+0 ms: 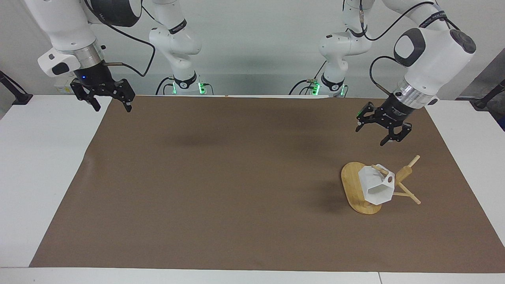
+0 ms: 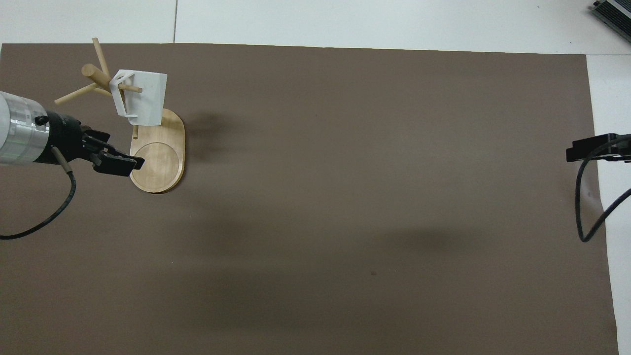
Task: Hang cup on rack
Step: 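Open the left gripper and draw it back from the cup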
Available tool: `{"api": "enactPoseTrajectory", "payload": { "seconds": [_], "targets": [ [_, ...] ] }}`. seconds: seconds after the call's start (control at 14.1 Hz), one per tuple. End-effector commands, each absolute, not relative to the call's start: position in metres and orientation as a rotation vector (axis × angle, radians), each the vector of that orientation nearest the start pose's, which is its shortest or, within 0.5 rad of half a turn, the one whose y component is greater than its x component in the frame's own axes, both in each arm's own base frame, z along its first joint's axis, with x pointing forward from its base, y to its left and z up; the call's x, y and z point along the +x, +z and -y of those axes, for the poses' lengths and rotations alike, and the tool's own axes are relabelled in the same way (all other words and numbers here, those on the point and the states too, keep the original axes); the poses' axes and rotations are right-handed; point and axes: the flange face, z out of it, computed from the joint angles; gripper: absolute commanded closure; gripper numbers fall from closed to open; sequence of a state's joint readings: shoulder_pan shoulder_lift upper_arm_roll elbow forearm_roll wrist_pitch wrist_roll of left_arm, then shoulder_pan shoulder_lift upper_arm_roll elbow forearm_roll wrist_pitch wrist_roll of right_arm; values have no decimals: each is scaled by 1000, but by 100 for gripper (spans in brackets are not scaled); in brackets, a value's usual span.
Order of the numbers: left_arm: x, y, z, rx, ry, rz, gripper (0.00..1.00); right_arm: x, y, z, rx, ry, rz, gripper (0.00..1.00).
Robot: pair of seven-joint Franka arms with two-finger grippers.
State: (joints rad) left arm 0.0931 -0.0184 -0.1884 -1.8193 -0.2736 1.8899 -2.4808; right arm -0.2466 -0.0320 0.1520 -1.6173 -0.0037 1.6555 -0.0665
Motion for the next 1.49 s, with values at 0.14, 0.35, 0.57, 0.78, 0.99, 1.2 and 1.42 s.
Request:
{"api": "enactPoseTrajectory", "payload": {
  "seconds": [0.14, 0.35, 0.57, 0.78, 0.99, 1.2, 1.42],
  "targets": [
    [545, 566, 81, 1469, -264, -2569, 0, 544, 632, 52, -3155, -101, -31, 0],
    [537, 573, 89, 1812, -233, -2326, 0, 544, 632, 52, -3155, -101, -31, 0],
    [537, 575, 85, 2031, -170, -2150, 1, 544, 632, 51, -3155, -102, -29, 0],
    [541, 586, 82, 2268, -69, -1907, 1, 544, 632, 51, -3155, -102, -29, 0],
    [542, 590, 79, 2547, -2, -1522, 0, 544, 632, 51, -3155, -102, -29, 0],
    [548, 598, 77, 2652, 66, -1339, 0, 544, 632, 52, -3155, -102, -31, 0],
    [557, 614, 72, 2744, 139, -1165, 0, 544, 632, 51, -3155, -102, -29, 0]
  ]
}}
